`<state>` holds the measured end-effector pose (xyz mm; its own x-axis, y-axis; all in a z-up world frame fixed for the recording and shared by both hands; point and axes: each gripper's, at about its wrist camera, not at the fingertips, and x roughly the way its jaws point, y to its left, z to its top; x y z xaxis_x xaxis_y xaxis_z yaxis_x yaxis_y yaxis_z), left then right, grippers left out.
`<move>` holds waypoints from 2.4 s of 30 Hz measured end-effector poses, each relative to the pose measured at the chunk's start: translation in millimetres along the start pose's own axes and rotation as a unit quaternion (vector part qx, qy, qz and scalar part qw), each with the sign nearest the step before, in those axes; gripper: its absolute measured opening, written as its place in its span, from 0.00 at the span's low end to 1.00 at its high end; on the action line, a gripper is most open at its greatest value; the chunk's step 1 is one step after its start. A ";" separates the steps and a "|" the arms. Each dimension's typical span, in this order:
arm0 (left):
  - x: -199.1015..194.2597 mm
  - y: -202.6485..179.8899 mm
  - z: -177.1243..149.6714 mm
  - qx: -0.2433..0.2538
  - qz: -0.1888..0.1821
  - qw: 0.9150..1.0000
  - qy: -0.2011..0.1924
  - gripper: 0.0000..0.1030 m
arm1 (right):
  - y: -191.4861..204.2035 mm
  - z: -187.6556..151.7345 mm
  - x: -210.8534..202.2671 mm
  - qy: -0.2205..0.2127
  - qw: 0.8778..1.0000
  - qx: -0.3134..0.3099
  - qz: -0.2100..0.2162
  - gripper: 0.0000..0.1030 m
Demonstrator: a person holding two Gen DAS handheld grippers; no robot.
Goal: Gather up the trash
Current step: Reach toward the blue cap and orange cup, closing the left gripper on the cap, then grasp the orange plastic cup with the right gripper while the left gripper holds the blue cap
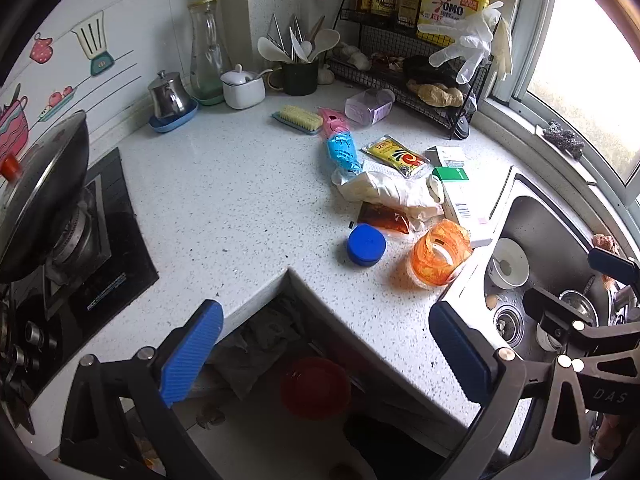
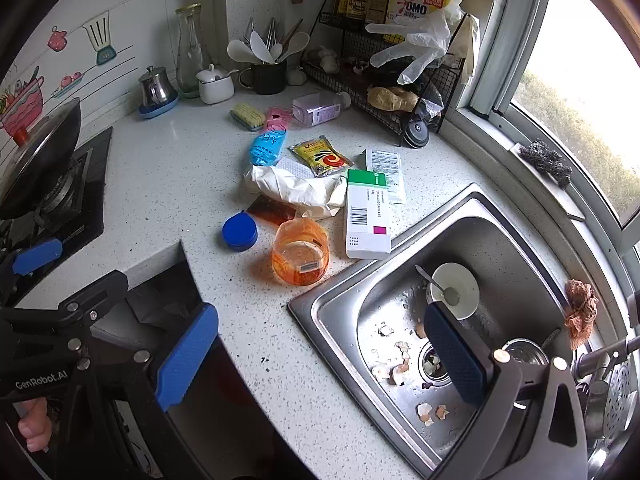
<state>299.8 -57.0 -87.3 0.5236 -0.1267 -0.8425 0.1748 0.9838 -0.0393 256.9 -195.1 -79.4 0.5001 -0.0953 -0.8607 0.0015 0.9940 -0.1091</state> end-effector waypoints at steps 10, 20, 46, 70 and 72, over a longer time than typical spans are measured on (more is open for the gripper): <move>100.7 -23.2 57.9 0.007 -0.021 0.996 0.084 0.99 | -36.1 45.6 71.3 0.054 0.998 0.019 0.001 1.00; 164.6 -28.8 58.0 0.016 -0.008 0.988 0.154 0.85 | -49.3 58.8 116.9 0.096 0.995 0.020 0.020 1.00; 125.7 -19.2 60.2 -0.019 -0.002 0.993 0.115 0.42 | -32.8 75.3 117.6 0.116 0.990 -0.006 0.082 0.84; 44.1 26.9 -2.6 -0.065 0.002 0.996 0.060 0.42 | 33.0 39.0 77.1 0.095 0.984 -0.053 0.138 0.07; 26.8 34.7 -13.5 -0.070 0.007 0.996 0.049 0.42 | 43.2 33.2 65.4 0.084 0.985 -0.057 0.142 0.07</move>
<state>308.7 -24.5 -118.5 0.4406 -0.1067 -0.8913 0.0464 0.9943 -0.0961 318.4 -156.6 -123.9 0.3164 0.1686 -0.9335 -0.2201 0.9703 0.1007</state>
